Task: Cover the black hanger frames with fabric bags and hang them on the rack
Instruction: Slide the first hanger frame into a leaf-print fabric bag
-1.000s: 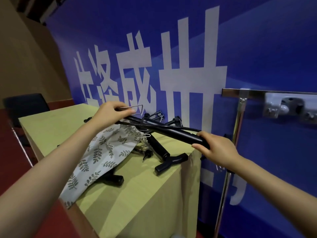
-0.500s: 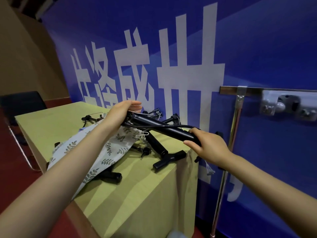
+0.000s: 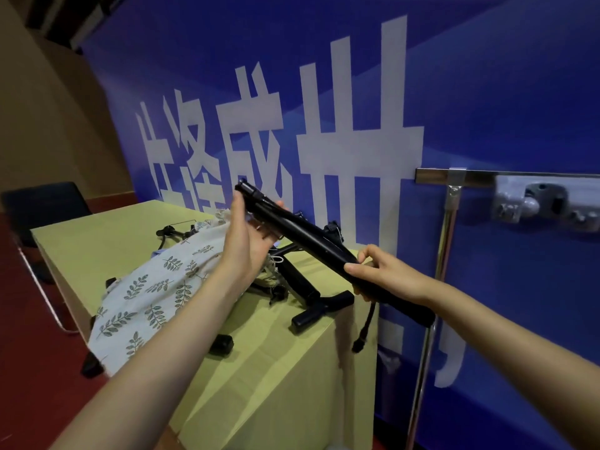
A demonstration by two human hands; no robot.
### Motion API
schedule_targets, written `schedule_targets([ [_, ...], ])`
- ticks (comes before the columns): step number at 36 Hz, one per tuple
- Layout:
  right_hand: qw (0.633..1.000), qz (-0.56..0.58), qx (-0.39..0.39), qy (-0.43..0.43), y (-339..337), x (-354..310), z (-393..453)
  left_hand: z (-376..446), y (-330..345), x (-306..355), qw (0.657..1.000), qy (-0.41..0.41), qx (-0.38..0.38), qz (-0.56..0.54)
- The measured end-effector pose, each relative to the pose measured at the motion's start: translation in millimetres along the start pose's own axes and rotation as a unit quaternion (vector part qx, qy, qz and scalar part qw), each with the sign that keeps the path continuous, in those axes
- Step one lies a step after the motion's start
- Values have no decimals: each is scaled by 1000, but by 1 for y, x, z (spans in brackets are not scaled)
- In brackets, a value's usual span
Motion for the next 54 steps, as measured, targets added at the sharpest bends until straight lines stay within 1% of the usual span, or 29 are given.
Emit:
schedule_targets([
  [3,999,39,-13,5,-4,-3,0,-4,3,-11,995,-27,-58,75],
  [6,997,78,-24,11,-7,-3,1,-8,8,-16,987,-20,-99,123],
  [10,993,86,-85,9,-4,-5,1,-6,16,-14,984,8,-92,149],
  [12,993,71,-95,4,-3,-8,1,-4,20,-15,988,12,-71,138],
  [14,997,30,-66,7,-3,-11,3,-4,25,-14,994,10,-41,105],
  [16,999,-30,-22,10,-3,-12,7,-5,32,-14,997,13,-26,78],
  [21,987,-127,77,-55,-10,-19,11,-4,37,-14,994,39,14,97],
  [23,986,-129,84,-61,-14,-20,8,0,32,-13,993,46,25,104],
  [26,994,-83,62,-27,-17,-10,5,8,18,-12,994,43,62,77],
  [29,1000,-20,10,3,-13,6,2,12,7,-10,992,22,122,35],
  [32,997,45,-46,46,2,25,1,16,-4,-6,983,9,185,15],
  [34,990,100,-75,69,13,34,2,18,-9,-4,977,12,210,19],
  [36,987,116,-91,68,24,36,2,18,-10,-3,977,17,211,14],
  [39,989,106,-89,57,33,30,0,17,-10,-1,979,26,204,20],
  [43,976,154,-145,45,50,20,-3,20,-10,-1,981,45,187,7],
  [47,969,210,-123,40,54,20,-1,25,-10,3,979,75,184,-33],
  [51,981,183,-53,42,51,26,3,29,-11,2,980,79,177,-53],
  [54,981,181,-33,58,55,30,3,32,-10,0,983,83,157,-52],
])
Point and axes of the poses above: each hand's wrist, its own z-axis towards the middle knuckle, its own y-axis out of the palm, x = y × z, the point moved 5 cm from there along z, towards the middle knuckle, and after that the axes turned 15 degrees about y, right-handed, at the moved point
